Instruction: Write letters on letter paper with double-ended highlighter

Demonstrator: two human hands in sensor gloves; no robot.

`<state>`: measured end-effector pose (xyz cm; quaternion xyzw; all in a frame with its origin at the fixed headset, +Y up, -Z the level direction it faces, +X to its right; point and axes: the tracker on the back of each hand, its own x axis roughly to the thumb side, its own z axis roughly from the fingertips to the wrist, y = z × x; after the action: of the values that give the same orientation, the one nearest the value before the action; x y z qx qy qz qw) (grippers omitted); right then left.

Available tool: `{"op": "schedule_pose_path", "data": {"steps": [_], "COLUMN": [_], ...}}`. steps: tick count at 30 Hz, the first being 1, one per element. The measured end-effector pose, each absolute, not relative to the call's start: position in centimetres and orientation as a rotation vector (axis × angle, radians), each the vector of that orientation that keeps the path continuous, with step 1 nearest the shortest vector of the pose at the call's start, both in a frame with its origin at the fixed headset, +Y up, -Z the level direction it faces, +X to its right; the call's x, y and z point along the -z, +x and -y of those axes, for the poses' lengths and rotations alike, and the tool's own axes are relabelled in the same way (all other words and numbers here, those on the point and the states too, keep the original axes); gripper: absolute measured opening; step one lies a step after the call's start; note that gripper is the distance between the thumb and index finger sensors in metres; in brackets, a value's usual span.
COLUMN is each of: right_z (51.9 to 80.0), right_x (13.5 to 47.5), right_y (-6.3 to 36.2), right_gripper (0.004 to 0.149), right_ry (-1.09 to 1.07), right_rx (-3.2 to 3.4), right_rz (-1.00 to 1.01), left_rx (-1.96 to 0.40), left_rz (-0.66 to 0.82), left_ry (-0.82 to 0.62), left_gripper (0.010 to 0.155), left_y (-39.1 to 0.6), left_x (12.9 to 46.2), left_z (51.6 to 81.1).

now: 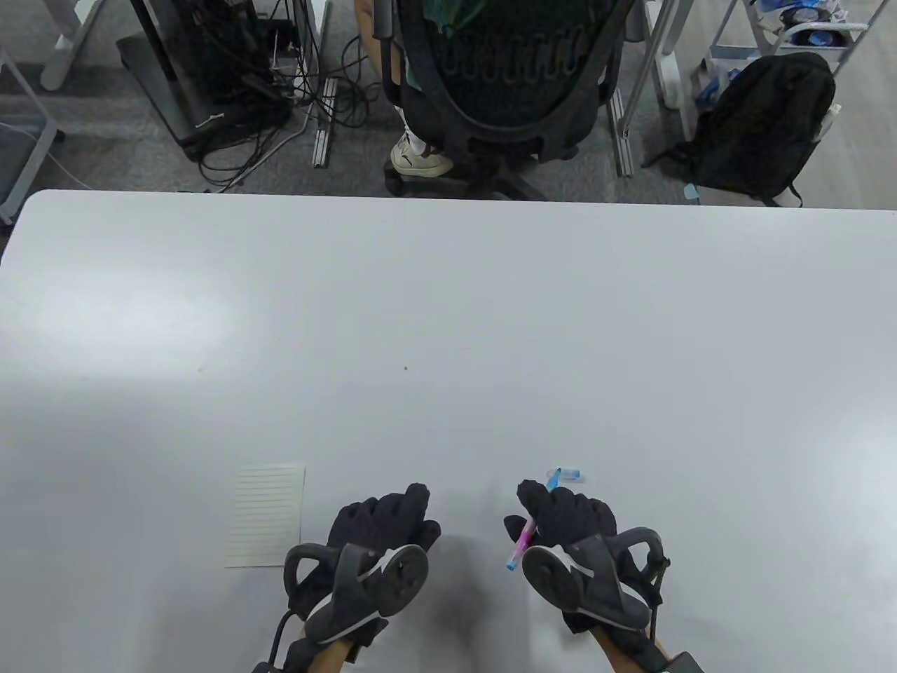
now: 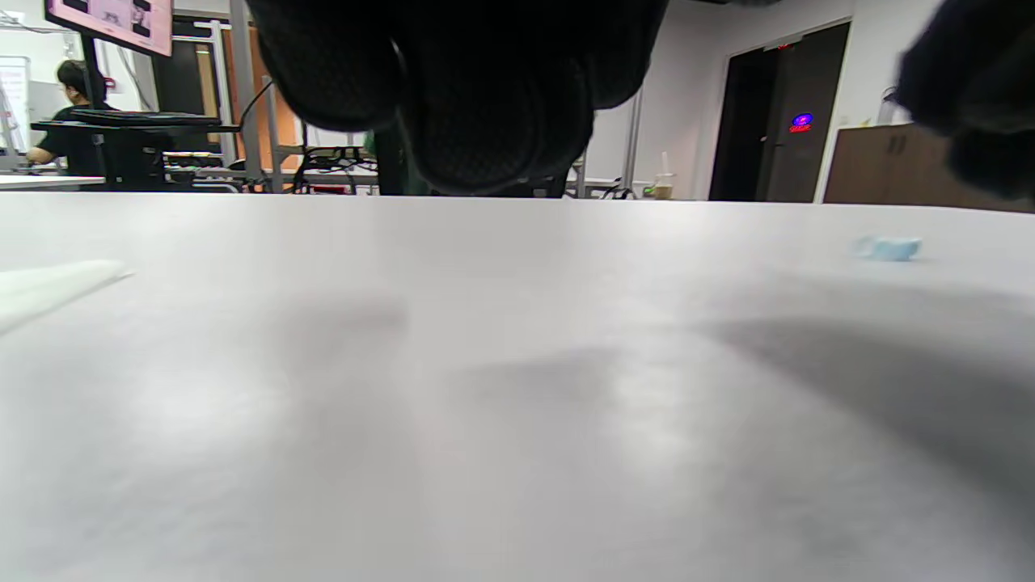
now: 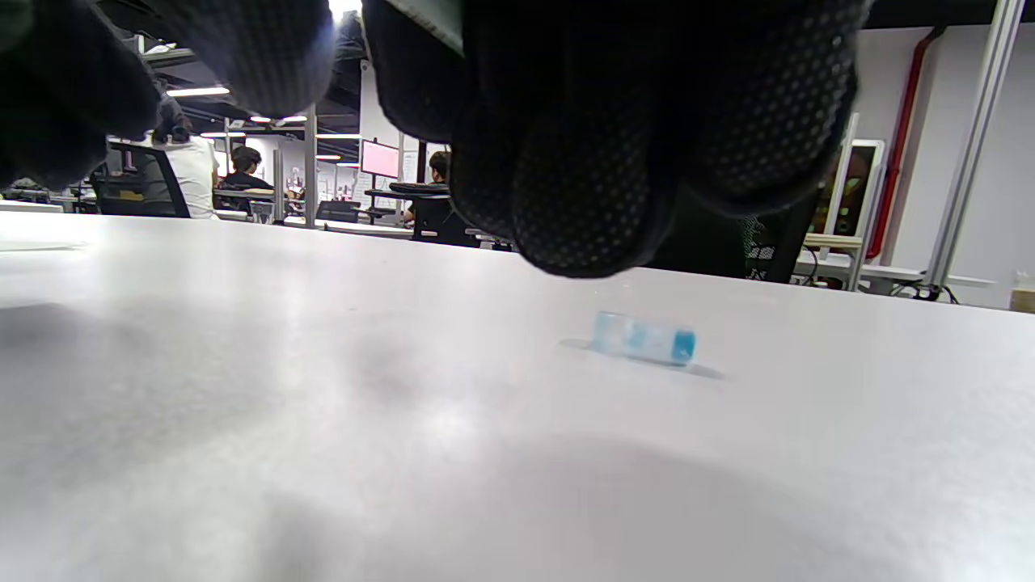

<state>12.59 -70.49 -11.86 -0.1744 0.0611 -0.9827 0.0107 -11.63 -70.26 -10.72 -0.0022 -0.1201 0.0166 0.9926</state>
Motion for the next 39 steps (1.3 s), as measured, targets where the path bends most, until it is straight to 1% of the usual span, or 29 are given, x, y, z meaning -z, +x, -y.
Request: {"op": "schedule_pose_path", "data": {"steps": [4, 6, 9, 13, 17, 20, 22, 28, 32, 35, 36, 39], "right_z": [70.9, 71.0, 71.0, 70.9, 70.9, 70.9, 71.0, 71.0, 71.0, 71.1, 71.0, 71.0], "right_x": [12.1, 12.2, 12.3, 12.2, 12.2, 12.3, 12.3, 12.3, 12.4, 12.4, 12.3, 12.3], "right_y": [13.5, 13.9, 14.2, 14.2, 14.1, 14.0, 14.0, 14.0, 14.0, 14.1, 14.1, 14.2], "right_gripper": [0.047, 0.046, 0.048, 0.051, 0.053, 0.057, 0.059, 0.057, 0.052, 0.050, 0.051, 0.053], "right_ry": [-0.490, -0.468, -0.454, -0.454, -0.460, -0.461, -0.466, -0.478, -0.481, -0.478, -0.477, -0.475], "right_rx": [3.040, 3.053, 3.057, 3.050, 3.056, 3.064, 3.069, 3.068, 3.060, 3.066, 3.065, 3.071], "right_rz": [-0.210, -0.214, -0.215, -0.227, -0.239, -0.192, -0.197, -0.221, -0.251, -0.236, -0.232, -0.229], "left_rx": [0.019, 0.031, 0.015, 0.024, 0.039, 0.001, -0.011, 0.100, 0.098, 0.110, 0.111, 0.089], "left_rz": [0.214, 0.205, 0.189, 0.157, 0.094, 0.038, -0.005, -0.129, -0.192, -0.199, -0.189, -0.190], "left_ry": [-0.024, -0.029, -0.041, -0.021, -0.012, -0.007, 0.002, 0.022, -0.056, -0.165, -0.238, -0.328], "left_gripper": [0.061, 0.062, 0.061, 0.061, 0.063, 0.064, 0.064, 0.066, 0.068, 0.071, 0.076, 0.086], "left_y": [-12.3, -12.5, -12.9, -13.7, -15.5, -17.2, -18.4, -21.8, -23.4, -23.8, -23.9, -24.0], "left_x": [11.1, 11.1, 11.3, 11.5, 11.8, 12.0, 12.1, 12.2, 12.4, 12.7, 12.7, 12.7], "left_z": [71.0, 71.2, 71.1, 70.6, 70.0, 69.5, 69.2, 69.0, 69.8, 70.8, 71.2, 71.9]}}
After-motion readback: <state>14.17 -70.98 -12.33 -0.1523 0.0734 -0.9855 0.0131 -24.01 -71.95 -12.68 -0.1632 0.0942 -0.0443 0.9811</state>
